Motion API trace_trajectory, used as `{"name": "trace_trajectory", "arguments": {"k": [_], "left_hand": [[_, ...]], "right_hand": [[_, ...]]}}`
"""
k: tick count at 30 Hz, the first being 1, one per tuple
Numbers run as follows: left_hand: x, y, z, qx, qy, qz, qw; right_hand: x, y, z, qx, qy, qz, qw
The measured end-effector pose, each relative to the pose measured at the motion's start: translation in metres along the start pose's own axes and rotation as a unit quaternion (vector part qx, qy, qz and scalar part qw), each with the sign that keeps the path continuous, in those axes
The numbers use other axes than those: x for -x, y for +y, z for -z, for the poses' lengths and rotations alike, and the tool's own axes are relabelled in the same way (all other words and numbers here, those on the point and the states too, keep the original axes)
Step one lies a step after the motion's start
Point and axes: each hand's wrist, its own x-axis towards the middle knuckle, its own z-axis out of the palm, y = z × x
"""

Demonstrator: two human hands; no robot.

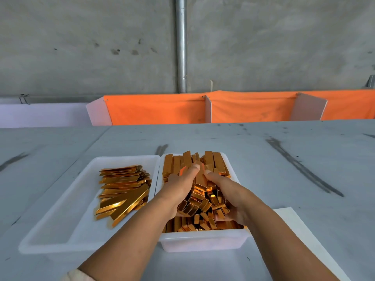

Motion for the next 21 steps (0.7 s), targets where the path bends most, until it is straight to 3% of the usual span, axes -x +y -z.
{"name": "trace_trajectory", "arguments": {"k": [7,21], "left_hand": [[0.009,0.006,0.01,0.054,-0.048,0.003,0.997],[0.036,0.019,0.034,0.087,-0.05,-0.033,0.994]], "right_hand": [[0.006,-0.007,-0.004,-0.044,-0.016,0.029,0.998],[0.025,-0.022,-0.018,-0.077,-0.047,0.087,0.992]]}}
